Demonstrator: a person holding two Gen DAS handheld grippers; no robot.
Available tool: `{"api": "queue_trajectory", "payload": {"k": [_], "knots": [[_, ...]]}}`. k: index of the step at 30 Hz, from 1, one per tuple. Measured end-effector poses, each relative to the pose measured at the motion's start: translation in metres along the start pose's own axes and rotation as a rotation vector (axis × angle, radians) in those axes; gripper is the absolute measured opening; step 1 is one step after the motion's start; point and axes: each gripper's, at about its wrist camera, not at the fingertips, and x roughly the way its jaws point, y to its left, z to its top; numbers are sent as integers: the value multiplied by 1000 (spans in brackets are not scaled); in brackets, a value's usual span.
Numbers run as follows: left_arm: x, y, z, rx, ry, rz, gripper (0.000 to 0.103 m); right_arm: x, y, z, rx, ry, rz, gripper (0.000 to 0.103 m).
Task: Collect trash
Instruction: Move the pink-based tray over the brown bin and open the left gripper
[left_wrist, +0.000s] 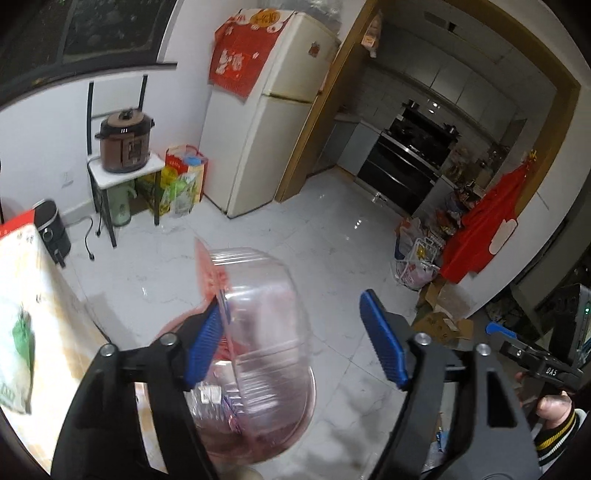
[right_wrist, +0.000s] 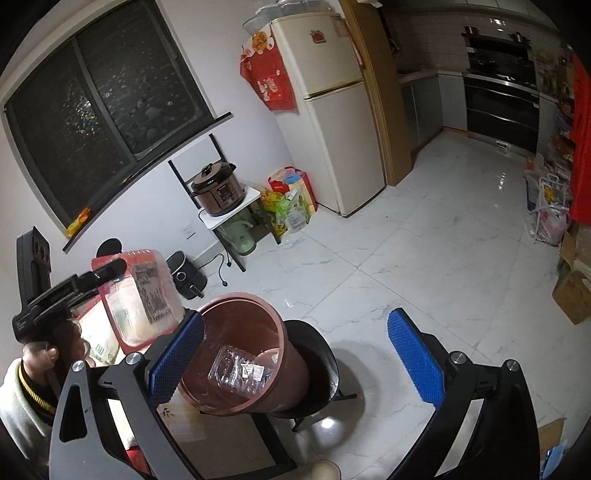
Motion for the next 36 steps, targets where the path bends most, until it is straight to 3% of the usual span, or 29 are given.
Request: {"api": "queue_trajectory", "payload": {"k": [4, 15, 21, 23, 25, 28, 36], "knots": [[-12, 5, 7, -17, -24, -33, 84, 6, 2, 3, 0, 2, 22, 98], [-12, 8, 10, -47, 44, -108, 83, 25, 29, 10, -45, 18, 117, 98], [19, 5, 7, -56, 161, -133, 84, 22, 11, 5, 1, 15, 92, 98], [34, 4, 4, -57, 224, -125, 84, 18, 1, 3, 20, 9, 82, 98], [56, 4, 2, -57, 336, -106, 87, 14, -3, 1, 32, 3, 74, 98], [82, 5, -2, -57, 452, -46, 88, 8, -10, 1, 48, -11, 65, 98], [96, 3, -14, -69, 552, -26, 94, -2, -22, -3, 73, -34, 57, 98]]}}
